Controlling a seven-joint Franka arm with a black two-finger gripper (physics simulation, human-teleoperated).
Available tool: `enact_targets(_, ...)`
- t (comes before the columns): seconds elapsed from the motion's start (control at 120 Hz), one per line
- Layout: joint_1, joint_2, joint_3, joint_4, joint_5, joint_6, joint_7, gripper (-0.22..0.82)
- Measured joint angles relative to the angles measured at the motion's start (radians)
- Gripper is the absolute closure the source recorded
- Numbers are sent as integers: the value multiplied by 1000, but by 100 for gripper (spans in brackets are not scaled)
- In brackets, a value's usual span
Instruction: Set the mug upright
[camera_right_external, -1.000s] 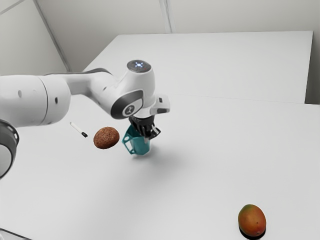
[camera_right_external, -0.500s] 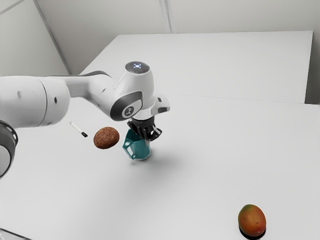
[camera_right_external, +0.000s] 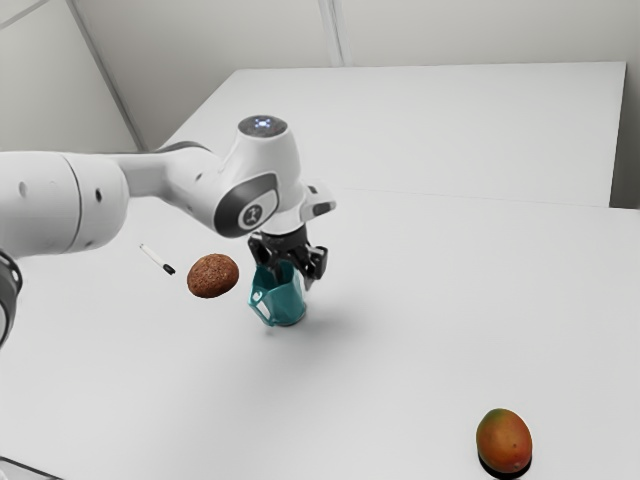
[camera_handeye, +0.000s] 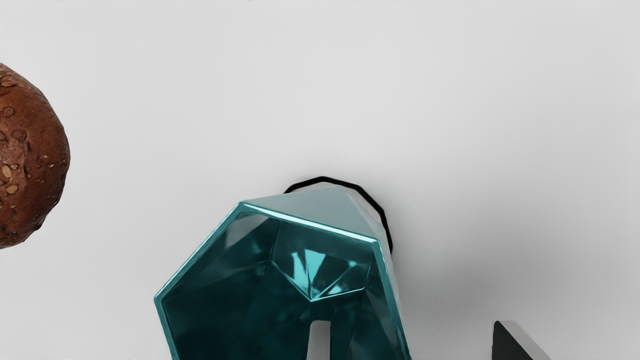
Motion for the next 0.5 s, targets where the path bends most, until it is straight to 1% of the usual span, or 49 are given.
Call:
enact_targets(0.158, 3, -32, 0, 11, 0, -11, -11, 16)
enact_targets(0.233, 4, -29, -1, 115, -1, -46, 4, 11)
enact_targets(0.283, 12, -46, -1, 177, -17, -77, 30, 9)
enact_targets(0.3, 25, -52, -8, 194, -23, -88, 41, 8)
enact_targets(0.35, 103, -68, -62, 237, -41, -123, 77, 6)
enact_targets(0.383, 143, -80, -85, 261, -50, -150, 100, 5)
enact_targets(0.5, 213, -98, -106, 391, -63, -270, 170, 3)
